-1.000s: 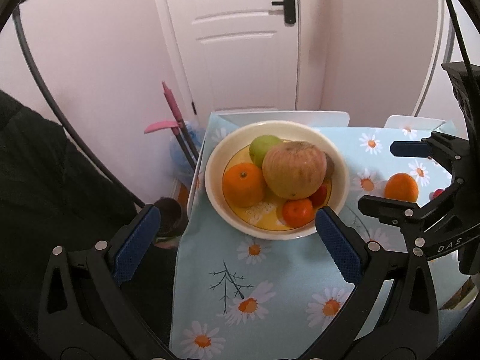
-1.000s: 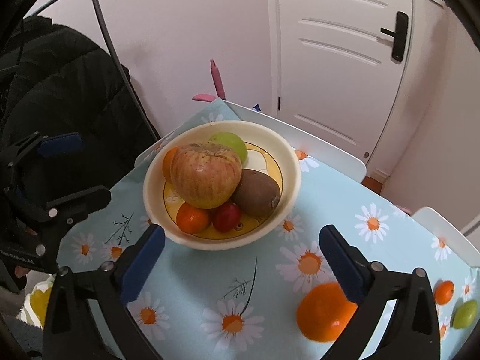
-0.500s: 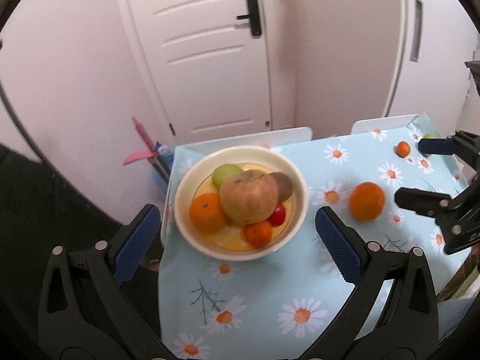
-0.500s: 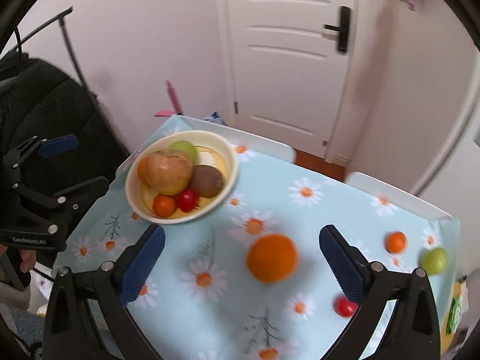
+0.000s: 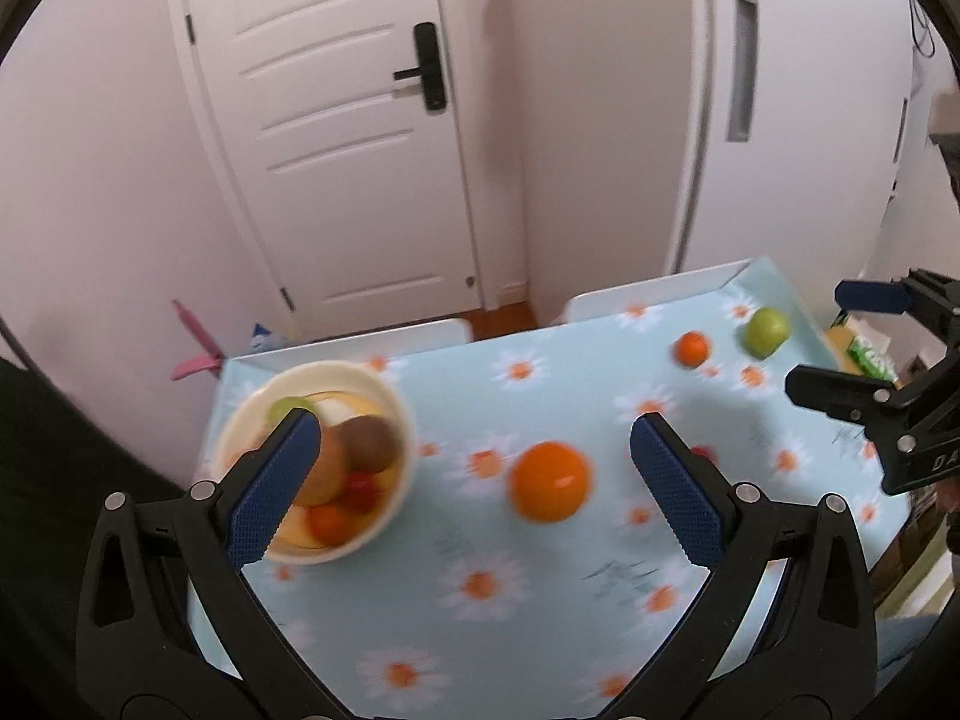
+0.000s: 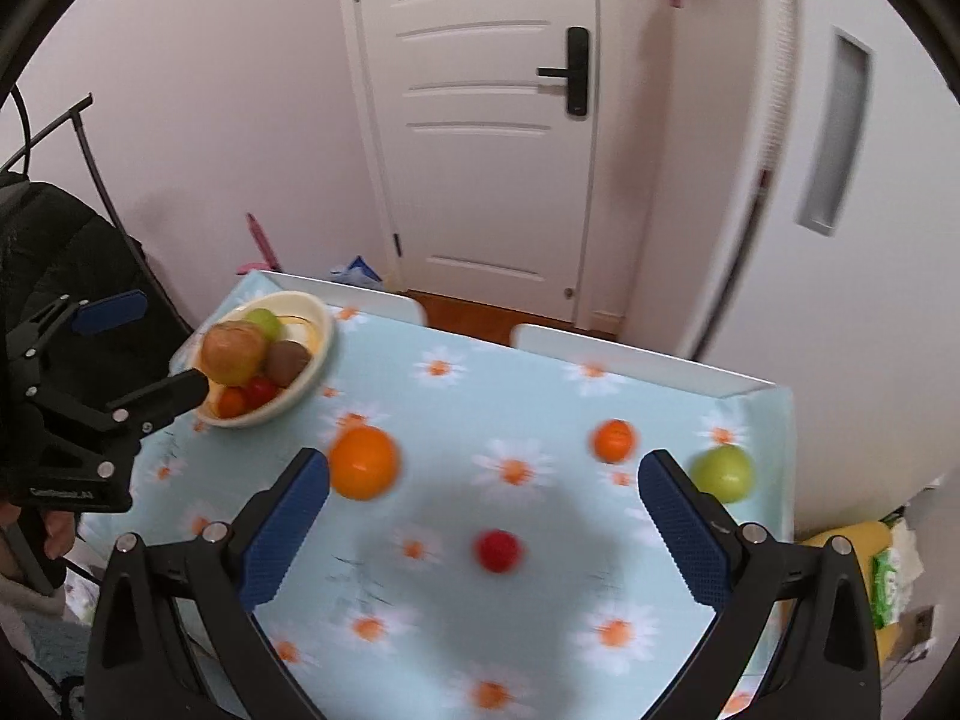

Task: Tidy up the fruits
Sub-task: 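Move the left tool to the small red tomato while the right tool approaches the green apple, then grasp the small red tomato with the left tool while the right tool grasps the green apple, then carry the red tomato with the left tool into the bowl and release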

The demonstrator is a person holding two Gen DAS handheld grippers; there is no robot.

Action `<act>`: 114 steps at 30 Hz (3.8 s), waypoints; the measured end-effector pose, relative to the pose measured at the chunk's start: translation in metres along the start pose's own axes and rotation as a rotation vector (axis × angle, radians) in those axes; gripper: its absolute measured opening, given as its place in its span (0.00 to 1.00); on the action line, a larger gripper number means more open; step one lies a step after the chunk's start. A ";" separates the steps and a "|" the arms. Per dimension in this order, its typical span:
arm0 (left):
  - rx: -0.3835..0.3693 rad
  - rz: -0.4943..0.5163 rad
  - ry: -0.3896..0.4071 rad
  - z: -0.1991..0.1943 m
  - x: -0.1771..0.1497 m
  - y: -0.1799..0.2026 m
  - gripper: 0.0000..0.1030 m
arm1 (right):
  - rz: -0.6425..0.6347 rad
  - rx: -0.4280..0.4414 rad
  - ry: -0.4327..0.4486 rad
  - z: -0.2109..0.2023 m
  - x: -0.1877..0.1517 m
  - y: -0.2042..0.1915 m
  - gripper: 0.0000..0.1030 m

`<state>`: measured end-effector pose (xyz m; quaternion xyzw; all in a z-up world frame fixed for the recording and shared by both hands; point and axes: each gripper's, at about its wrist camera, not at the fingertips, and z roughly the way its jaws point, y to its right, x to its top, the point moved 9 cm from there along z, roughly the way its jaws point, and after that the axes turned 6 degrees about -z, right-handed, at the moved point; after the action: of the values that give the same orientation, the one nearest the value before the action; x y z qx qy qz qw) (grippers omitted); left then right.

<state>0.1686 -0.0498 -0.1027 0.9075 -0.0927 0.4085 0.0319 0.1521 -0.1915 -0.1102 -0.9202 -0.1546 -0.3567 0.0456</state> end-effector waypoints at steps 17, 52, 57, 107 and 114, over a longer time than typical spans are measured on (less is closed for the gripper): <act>-0.019 -0.054 -0.101 0.057 -0.053 0.118 1.00 | -0.034 -0.012 -0.070 0.023 -0.057 0.122 1.00; -0.039 -0.092 -0.257 0.140 -0.106 0.153 0.37 | -0.094 -0.014 -0.158 0.131 -0.079 0.160 0.73; -0.041 -0.098 -0.265 0.140 -0.106 0.154 0.37 | -0.112 -0.027 -0.152 0.134 -0.079 0.161 0.70; 0.178 -0.176 0.005 0.023 0.004 -0.116 0.37 | -0.208 0.158 0.004 0.071 0.080 -0.065 0.48; 0.198 -0.183 -0.008 0.037 0.006 -0.173 0.37 | -0.203 0.188 -0.012 0.095 0.099 -0.112 0.48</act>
<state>0.2333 0.1141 -0.1198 0.9125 0.0308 0.4074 -0.0210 0.2467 -0.0419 -0.1178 -0.8937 -0.2797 -0.3380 0.0944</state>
